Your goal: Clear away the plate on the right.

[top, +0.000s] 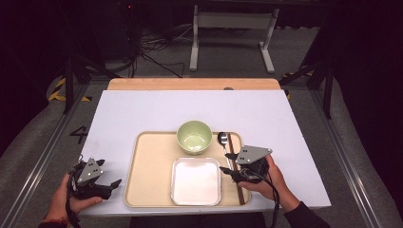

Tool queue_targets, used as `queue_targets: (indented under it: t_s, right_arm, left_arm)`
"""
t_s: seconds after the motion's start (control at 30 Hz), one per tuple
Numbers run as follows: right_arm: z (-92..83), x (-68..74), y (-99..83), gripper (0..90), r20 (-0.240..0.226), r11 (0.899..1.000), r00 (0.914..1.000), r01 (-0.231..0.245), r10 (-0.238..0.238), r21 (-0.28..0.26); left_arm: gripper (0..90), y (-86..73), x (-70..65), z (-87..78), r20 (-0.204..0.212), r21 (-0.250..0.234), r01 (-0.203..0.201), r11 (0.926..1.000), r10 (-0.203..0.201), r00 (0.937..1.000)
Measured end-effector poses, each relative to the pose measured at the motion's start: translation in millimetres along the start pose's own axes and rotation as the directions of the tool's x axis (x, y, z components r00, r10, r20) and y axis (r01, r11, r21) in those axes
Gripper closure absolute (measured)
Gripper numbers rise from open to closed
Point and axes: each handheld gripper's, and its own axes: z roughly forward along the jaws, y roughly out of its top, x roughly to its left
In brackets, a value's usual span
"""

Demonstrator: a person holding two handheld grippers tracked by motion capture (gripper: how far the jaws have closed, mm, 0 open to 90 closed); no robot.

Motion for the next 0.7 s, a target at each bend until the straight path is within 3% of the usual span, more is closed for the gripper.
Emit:
queue_targets:
  t_s: [0.43, 0.63, 0.7]
  right_arm:
    - [-11.2, -18.3, -6.2, 38.8, 0.104, 0.999, 0.9940, -0.031, 0.032, -0.008]
    - [-14.6, -26.2, -11.4, 31.1, 0.143, 0.998, 0.9882, -0.052, 0.055, -0.023]
    - [-16.1, -31.2, -15.0, 28.2, 0.179, 0.998, 0.9816, -0.065, 0.066, -0.015]
  left_arm:
    - [10.4, -0.4, 0.5, 0.3, 0.001, 0.000, -0.004, 1.0000, 0.004, 1.0000]
    - [10.4, 0.5, 0.4, 0.5, 0.005, -0.005, -0.001, 1.0000, 0.001, 1.0000]
    - [10.4, 0.8, 0.8, 0.9, 0.005, -0.004, -0.004, 1.0000, 0.004, 1.0000]
